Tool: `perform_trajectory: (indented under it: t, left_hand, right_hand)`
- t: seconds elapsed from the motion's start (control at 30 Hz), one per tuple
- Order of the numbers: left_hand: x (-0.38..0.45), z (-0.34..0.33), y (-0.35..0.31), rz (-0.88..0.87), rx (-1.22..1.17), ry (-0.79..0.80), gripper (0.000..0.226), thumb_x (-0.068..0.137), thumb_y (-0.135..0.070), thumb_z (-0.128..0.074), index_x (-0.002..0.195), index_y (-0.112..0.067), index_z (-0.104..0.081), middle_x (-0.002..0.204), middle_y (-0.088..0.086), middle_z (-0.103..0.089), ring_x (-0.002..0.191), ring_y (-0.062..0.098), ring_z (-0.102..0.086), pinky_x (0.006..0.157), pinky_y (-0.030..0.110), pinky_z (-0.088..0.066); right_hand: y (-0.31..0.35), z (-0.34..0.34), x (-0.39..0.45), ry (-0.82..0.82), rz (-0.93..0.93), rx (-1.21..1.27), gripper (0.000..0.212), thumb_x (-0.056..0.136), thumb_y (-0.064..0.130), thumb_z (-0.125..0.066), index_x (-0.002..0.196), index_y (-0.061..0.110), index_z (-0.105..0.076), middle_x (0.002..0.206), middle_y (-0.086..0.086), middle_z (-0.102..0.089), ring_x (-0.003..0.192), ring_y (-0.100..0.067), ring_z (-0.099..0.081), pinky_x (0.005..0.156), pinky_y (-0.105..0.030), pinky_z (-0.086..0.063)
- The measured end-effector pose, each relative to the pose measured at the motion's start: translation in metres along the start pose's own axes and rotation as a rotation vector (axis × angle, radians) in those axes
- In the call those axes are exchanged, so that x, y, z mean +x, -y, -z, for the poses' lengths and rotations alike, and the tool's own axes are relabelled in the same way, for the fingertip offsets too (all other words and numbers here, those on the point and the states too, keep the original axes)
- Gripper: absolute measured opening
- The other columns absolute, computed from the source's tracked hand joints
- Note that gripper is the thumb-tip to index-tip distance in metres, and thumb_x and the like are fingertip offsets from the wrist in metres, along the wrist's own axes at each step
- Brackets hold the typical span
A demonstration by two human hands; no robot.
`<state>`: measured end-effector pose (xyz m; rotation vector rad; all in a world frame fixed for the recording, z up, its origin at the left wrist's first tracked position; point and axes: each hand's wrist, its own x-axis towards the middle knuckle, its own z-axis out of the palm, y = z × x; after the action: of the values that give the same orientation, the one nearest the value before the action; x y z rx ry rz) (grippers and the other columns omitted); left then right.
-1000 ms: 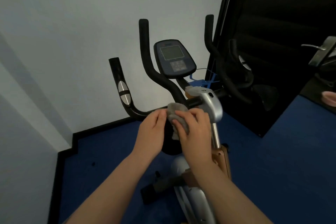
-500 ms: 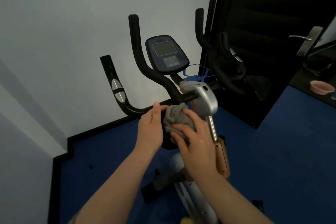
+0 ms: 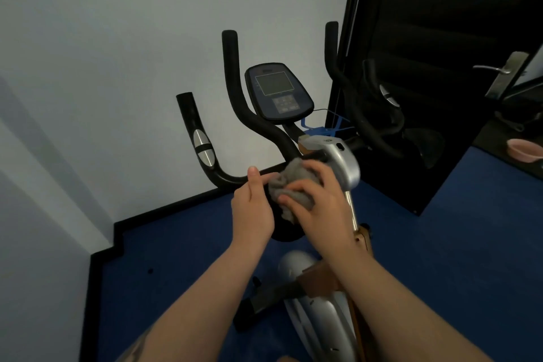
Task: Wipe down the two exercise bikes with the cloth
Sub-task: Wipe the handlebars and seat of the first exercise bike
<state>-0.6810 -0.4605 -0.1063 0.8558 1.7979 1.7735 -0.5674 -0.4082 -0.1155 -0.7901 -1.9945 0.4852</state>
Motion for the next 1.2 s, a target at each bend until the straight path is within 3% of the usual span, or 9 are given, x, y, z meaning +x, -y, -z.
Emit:
perform_trajectory:
  t: [0.1,0.23,0.4,0.53,0.63,0.73,0.87,1.07,1.2]
  left_hand:
    - [-0.003,-0.001,0.001,0.017,-0.062,-0.029,0.060,0.104,-0.046,-0.020,0.100,-0.022,-0.075,0.091,-0.003,-0.075,0.093,0.008,-0.068,0.087,0.028,-0.051]
    - [-0.004,0.000,0.002,0.008,-0.035,-0.047,0.061,0.104,-0.046,-0.019,0.101,-0.021,-0.074,0.089,-0.007,-0.073,0.085,-0.005,-0.064,0.070,0.005,-0.044]
    - [-0.004,-0.001,0.002,0.023,-0.041,-0.058,0.059,0.105,-0.045,-0.021,0.100,-0.022,-0.075,0.090,-0.004,-0.075,0.088,0.005,-0.068,0.078,0.020,-0.050]
    - [-0.003,-0.001,0.003,0.034,-0.030,-0.063,0.058,0.104,-0.047,-0.021,0.102,-0.025,-0.075,0.090,-0.006,-0.074,0.086,0.001,-0.067,0.075,0.017,-0.050]
    - [-0.004,-0.001,0.003,0.033,-0.018,-0.078,0.058,0.104,-0.047,-0.021,0.101,-0.025,-0.074,0.090,-0.007,-0.073,0.084,-0.001,-0.066,0.071,0.013,-0.049]
    - [-0.004,-0.001,0.005,0.006,-0.011,-0.070,0.058,0.104,-0.046,-0.021,0.101,-0.024,-0.074,0.088,-0.007,-0.074,0.083,-0.001,-0.066,0.066,0.006,-0.048]
    - [-0.004,-0.001,0.001,0.010,-0.005,-0.072,0.059,0.104,-0.045,-0.021,0.103,-0.021,-0.075,0.092,-0.003,-0.074,0.089,0.006,-0.067,0.077,0.019,-0.050]
    - [-0.005,0.003,0.000,0.016,0.021,-0.026,0.058,0.104,-0.046,-0.021,0.102,-0.022,-0.074,0.091,-0.003,-0.074,0.089,0.006,-0.068,0.086,0.028,-0.053]
    - [-0.005,0.002,-0.002,0.041,-0.012,-0.036,0.056,0.105,-0.044,-0.023,0.102,-0.022,-0.074,0.095,-0.002,-0.074,0.095,0.010,-0.067,0.091,0.032,-0.051]
  right_hand:
    - [0.008,-0.008,0.003,-0.027,-0.089,0.019,0.026,0.085,0.039,-0.066,0.112,0.036,-0.065,0.136,0.018,-0.041,0.122,-0.005,-0.045,0.088,-0.028,-0.048]
    - [0.003,-0.006,-0.044,-0.027,-0.096,0.066,0.033,0.086,0.029,-0.063,0.119,0.033,-0.064,0.143,0.006,-0.043,0.129,-0.012,-0.043,0.099,-0.024,-0.041]
    - [0.005,0.003,0.000,0.033,-0.020,-0.046,0.025,0.088,0.019,-0.068,0.113,0.017,-0.069,0.126,0.001,-0.057,0.111,-0.013,-0.056,0.089,-0.031,-0.052]
    - [0.015,-0.011,-0.017,-0.182,-0.209,0.185,0.021,0.090,0.017,-0.066,0.110,0.024,-0.066,0.111,0.014,-0.063,0.107,0.004,-0.057,0.092,-0.015,-0.047]
    - [0.021,-0.018,-0.037,-0.274,-0.312,0.329,0.026,0.090,0.009,-0.066,0.110,0.026,-0.066,0.113,0.011,-0.064,0.109,0.003,-0.058,0.091,-0.008,-0.044]
    - [0.020,-0.010,-0.024,-0.195,-0.222,0.215,0.022,0.088,0.008,-0.068,0.105,0.022,-0.067,0.111,0.009,-0.059,0.105,-0.003,-0.058,0.089,-0.017,-0.048]
    - [0.013,0.002,0.026,0.118,-0.139,-0.052,0.017,0.089,0.025,-0.067,0.106,0.019,-0.067,0.112,0.005,-0.056,0.107,-0.013,-0.054,0.089,-0.038,-0.050]
    - [0.014,0.006,-0.036,0.048,-0.044,-0.050,0.019,0.085,0.011,-0.070,0.104,0.015,-0.069,0.139,0.002,-0.049,0.122,-0.014,-0.046,0.094,-0.025,-0.045]
    - [0.012,0.007,0.011,0.101,-0.011,-0.168,0.017,0.087,0.022,-0.070,0.103,0.015,-0.070,0.118,0.000,-0.059,0.111,-0.017,-0.049,0.090,-0.037,-0.047]
